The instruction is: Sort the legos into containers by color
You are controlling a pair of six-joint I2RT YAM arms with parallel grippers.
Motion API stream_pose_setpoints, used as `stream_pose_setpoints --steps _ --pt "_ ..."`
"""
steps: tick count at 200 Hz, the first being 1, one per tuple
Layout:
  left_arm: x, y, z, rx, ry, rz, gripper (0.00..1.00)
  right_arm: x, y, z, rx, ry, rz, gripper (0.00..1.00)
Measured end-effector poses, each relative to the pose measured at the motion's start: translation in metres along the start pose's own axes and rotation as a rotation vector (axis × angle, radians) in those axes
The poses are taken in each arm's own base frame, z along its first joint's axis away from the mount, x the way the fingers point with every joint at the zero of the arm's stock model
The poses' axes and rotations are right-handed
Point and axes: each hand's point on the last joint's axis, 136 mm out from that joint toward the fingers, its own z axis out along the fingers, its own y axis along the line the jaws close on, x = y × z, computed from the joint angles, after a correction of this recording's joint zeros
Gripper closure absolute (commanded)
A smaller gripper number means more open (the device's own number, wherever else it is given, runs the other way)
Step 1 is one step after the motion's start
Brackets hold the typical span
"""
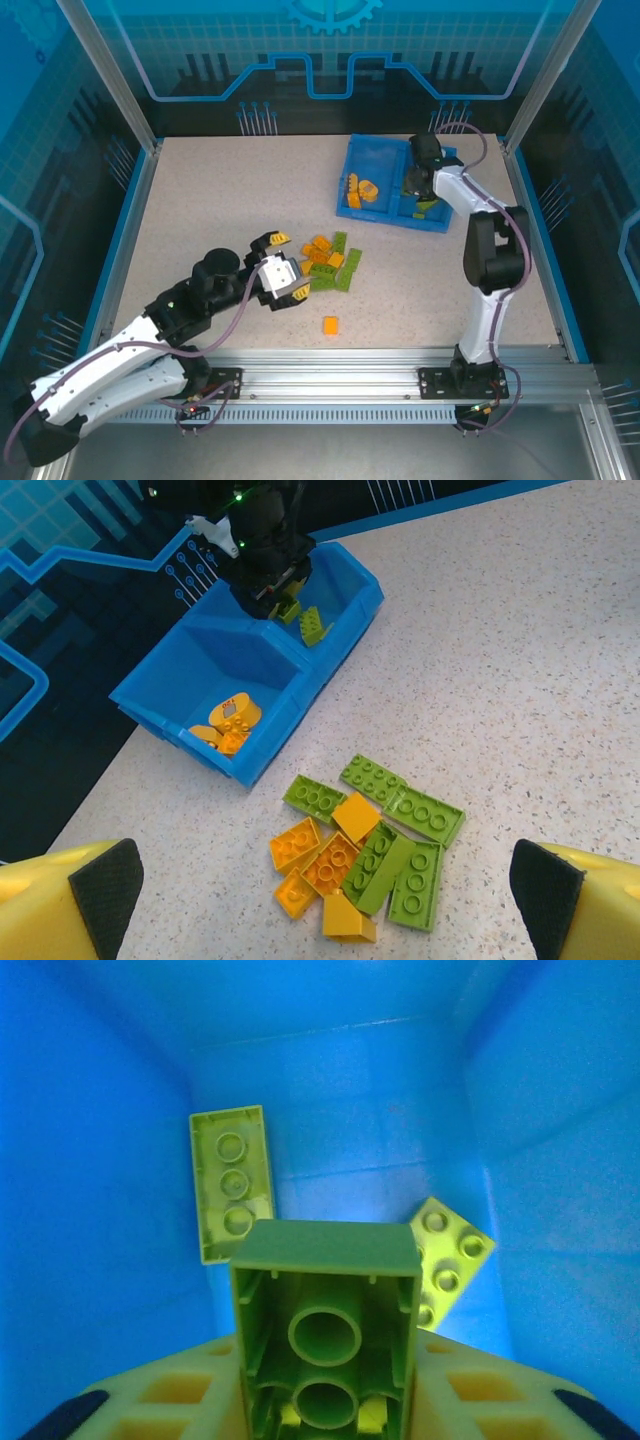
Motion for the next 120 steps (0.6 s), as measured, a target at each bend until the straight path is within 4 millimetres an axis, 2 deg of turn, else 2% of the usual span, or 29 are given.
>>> stream_pose_setpoints --steps 24,51,73,86,100,120 --pt "0.001 0.000 -0.003 -0.006 -0.005 0.001 0.01 -0.002 -0.002 0.008 -0.008 0.028 0.020 0.50" --pt "0.005 0.004 -0.003 -0.018 0.003 -0.006 0.01 -0.015 0.000 0.000 -0.025 0.007 0.033 0.49" --pt "0.011 0.009 -0.002 -0.028 0.017 -0.019 0.01 -0.016 0.001 -0.008 -0.043 0.008 0.035 0.49" --pt "0.014 0.012 -0.002 -0.034 0.023 -0.031 0.01 -0.014 0.001 -0.019 -0.066 0.007 0.041 0.49" --pt "0.017 0.017 -0.001 -0.046 0.033 -0.068 0.01 -0.008 0.000 -0.040 -0.100 0.002 0.045 0.47" --pt "0.021 0.022 0.004 -0.062 0.068 -0.195 0.01 0.010 0.004 -0.084 -0.200 -0.011 0.034 0.44"
